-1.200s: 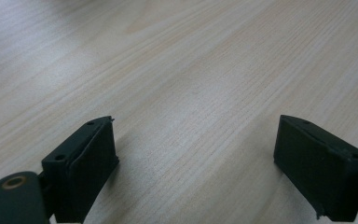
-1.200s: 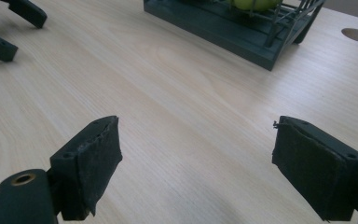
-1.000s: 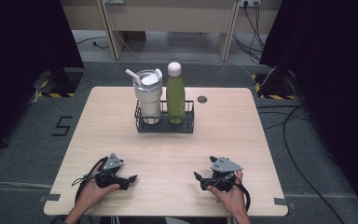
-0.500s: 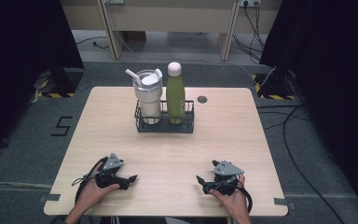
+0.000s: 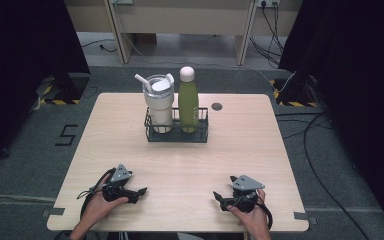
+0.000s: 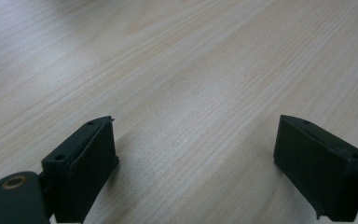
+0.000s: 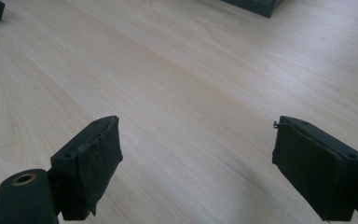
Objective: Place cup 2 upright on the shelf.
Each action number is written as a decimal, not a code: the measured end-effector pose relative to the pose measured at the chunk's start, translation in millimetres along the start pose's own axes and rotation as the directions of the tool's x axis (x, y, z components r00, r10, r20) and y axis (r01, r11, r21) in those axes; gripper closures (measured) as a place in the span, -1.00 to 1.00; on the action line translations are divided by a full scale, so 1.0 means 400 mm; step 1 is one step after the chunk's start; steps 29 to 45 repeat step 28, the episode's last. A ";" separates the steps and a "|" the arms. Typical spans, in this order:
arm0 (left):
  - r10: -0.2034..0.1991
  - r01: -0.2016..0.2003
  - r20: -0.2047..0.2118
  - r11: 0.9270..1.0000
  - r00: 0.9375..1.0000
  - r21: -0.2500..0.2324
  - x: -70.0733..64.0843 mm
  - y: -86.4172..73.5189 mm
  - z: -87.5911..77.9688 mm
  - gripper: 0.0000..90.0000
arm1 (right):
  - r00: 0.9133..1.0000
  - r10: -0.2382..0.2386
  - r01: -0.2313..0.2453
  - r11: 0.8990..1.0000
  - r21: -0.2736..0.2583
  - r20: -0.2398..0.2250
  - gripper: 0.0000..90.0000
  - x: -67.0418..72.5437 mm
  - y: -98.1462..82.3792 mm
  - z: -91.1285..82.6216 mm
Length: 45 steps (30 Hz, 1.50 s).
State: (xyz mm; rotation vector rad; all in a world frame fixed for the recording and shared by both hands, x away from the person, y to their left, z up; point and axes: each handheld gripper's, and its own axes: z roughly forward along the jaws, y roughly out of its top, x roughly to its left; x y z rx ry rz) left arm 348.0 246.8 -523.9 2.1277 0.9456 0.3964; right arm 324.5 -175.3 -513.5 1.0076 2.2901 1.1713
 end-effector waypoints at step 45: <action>0.000 0.000 0.000 1.000 1.000 0.000 0.000 0.000 0.000 -0.73 | 1.000 0.012 -0.013 0.986 0.169 0.006 -0.89 -0.004 -0.007 0.011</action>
